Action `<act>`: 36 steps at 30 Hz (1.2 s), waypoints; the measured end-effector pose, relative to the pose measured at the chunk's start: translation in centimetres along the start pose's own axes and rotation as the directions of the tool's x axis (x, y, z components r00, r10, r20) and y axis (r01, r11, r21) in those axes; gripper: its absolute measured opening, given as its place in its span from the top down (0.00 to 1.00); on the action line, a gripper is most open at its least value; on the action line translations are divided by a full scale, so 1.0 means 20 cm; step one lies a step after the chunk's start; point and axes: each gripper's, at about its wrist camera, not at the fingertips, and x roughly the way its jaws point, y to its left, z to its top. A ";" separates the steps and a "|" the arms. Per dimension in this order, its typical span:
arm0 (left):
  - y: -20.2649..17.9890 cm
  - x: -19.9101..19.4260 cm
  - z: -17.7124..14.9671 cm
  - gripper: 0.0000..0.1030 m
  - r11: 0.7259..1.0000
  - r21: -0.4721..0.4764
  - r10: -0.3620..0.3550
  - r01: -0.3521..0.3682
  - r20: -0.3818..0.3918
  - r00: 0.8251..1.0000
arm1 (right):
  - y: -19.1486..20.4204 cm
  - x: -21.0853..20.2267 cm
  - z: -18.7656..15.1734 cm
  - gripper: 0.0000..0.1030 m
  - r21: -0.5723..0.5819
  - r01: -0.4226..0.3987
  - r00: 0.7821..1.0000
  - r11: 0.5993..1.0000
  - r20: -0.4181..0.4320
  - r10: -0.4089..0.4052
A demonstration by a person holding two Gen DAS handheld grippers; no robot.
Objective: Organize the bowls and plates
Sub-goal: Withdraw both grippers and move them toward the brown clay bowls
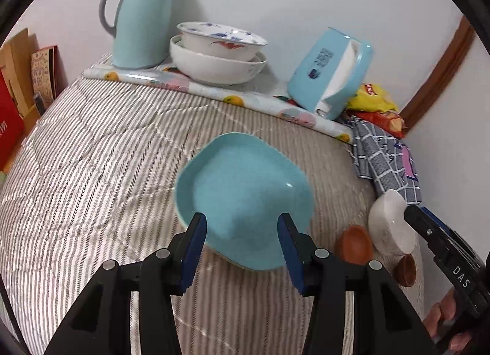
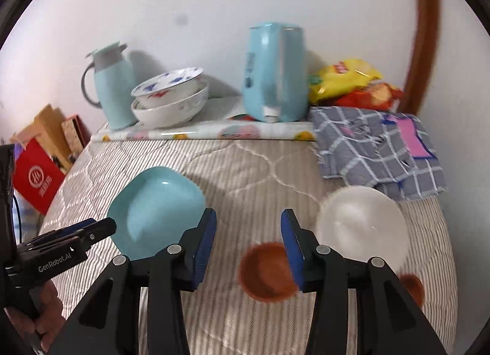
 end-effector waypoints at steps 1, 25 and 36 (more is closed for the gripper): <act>-0.02 -0.01 -0.01 0.55 1.000 0.006 0.002 -0.002 0.005 1.000 | -0.04 -0.02 -0.01 0.58 0.014 0.011 1.000 1.000 0.002 -0.011; -0.61 0.00 -0.20 0.55 0.959 0.250 0.125 -0.134 0.050 0.991 | -0.74 -0.32 -0.38 0.58 0.206 0.131 0.991 0.970 -0.040 -0.125; -0.73 0.14 -0.22 0.55 0.948 0.284 0.147 -0.145 0.015 0.989 | -0.80 -0.25 -0.44 0.55 0.208 0.099 0.994 0.973 -0.056 -0.090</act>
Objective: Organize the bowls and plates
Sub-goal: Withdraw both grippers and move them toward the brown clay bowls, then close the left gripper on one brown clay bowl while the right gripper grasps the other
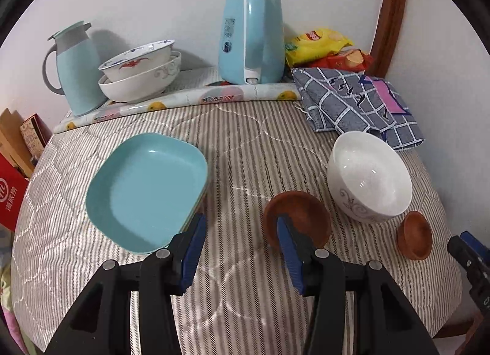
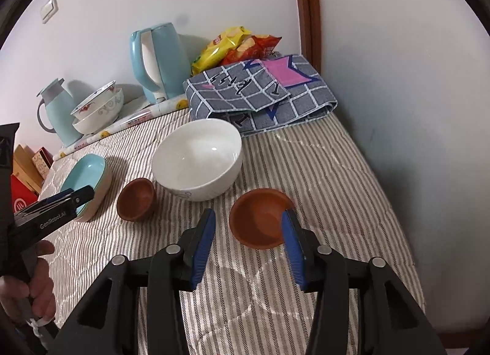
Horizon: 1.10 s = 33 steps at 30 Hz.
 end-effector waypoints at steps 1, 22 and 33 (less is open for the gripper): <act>0.00 0.01 0.00 0.55 1.000 -0.001 -0.010 0.010 -0.005 1.000 | 0.00 0.01 0.00 0.55 -0.001 0.002 1.000 1.000 -0.002 -0.002; -0.04 0.27 0.00 0.55 0.998 -0.009 -0.056 0.056 -0.072 0.996 | -0.15 0.23 -0.03 0.55 0.026 0.072 0.997 0.997 -0.033 -0.071; -0.05 0.37 -0.01 0.55 0.997 0.006 -0.077 0.079 -0.136 0.988 | -0.17 0.38 -0.07 0.55 0.034 0.076 0.993 0.997 -0.092 -0.073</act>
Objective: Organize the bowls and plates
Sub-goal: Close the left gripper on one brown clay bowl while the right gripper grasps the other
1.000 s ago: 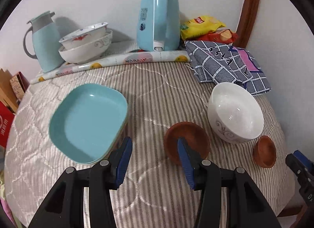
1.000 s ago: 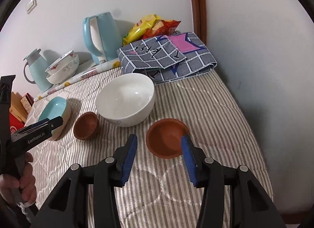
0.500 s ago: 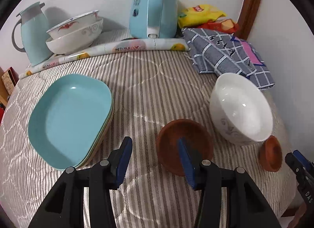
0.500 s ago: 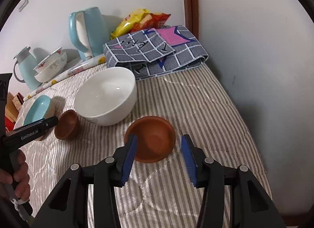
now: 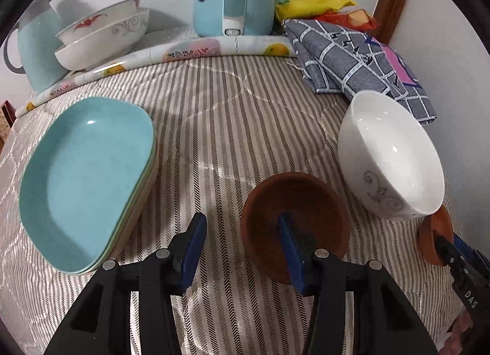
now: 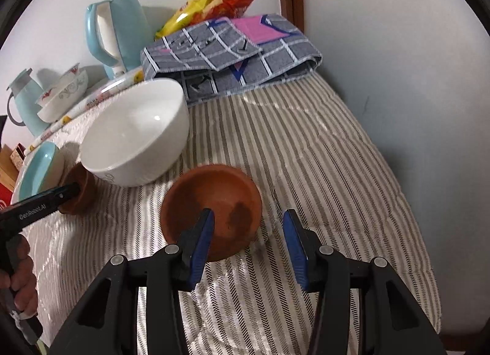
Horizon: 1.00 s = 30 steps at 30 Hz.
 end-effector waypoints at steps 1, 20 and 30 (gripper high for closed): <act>0.00 0.01 0.00 0.55 1.000 0.001 0.001 -0.001 -0.006 1.000 | 0.00 0.01 -0.01 0.55 0.003 0.001 1.000 1.000 -0.004 -0.001; 0.01 0.01 0.00 0.68 0.995 0.013 -0.095 0.095 0.009 0.995 | -0.01 0.03 -0.03 0.63 0.031 -0.029 0.999 0.999 0.032 0.028; -0.01 -0.04 -0.02 0.90 0.994 0.022 -0.109 0.109 0.035 0.993 | 0.01 -0.01 -0.03 0.88 0.040 -0.023 0.999 0.999 0.038 0.022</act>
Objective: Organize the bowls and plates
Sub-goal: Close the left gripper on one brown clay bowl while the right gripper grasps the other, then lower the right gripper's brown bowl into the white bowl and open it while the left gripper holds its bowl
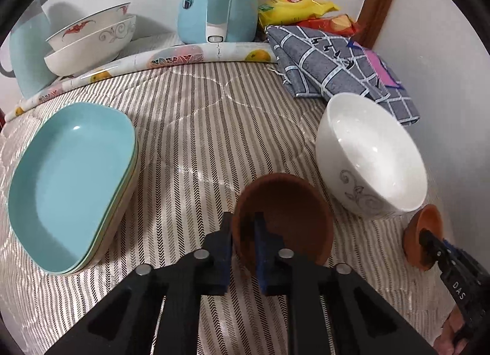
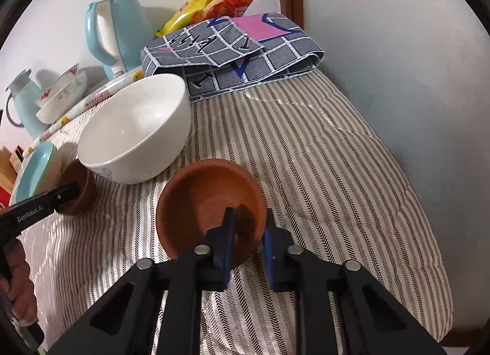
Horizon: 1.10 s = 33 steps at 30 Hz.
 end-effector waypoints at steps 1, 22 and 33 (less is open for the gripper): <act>0.00 0.00 0.00 0.91 1.000 -0.002 -0.005 0.005 0.001 1.000 | -0.01 0.00 0.00 0.89 0.011 -0.009 1.000 1.000 0.000 0.009; 0.00 -0.16 -0.04 0.92 0.999 -0.013 -0.036 0.037 0.044 0.998 | 0.03 -0.16 0.01 0.93 0.006 -0.005 0.998 1.000 0.063 0.004; 0.03 -0.28 -0.01 0.92 0.998 -0.030 -0.054 0.057 0.090 0.995 | 0.11 -0.28 0.09 0.93 -0.019 -0.011 0.993 1.000 0.118 0.014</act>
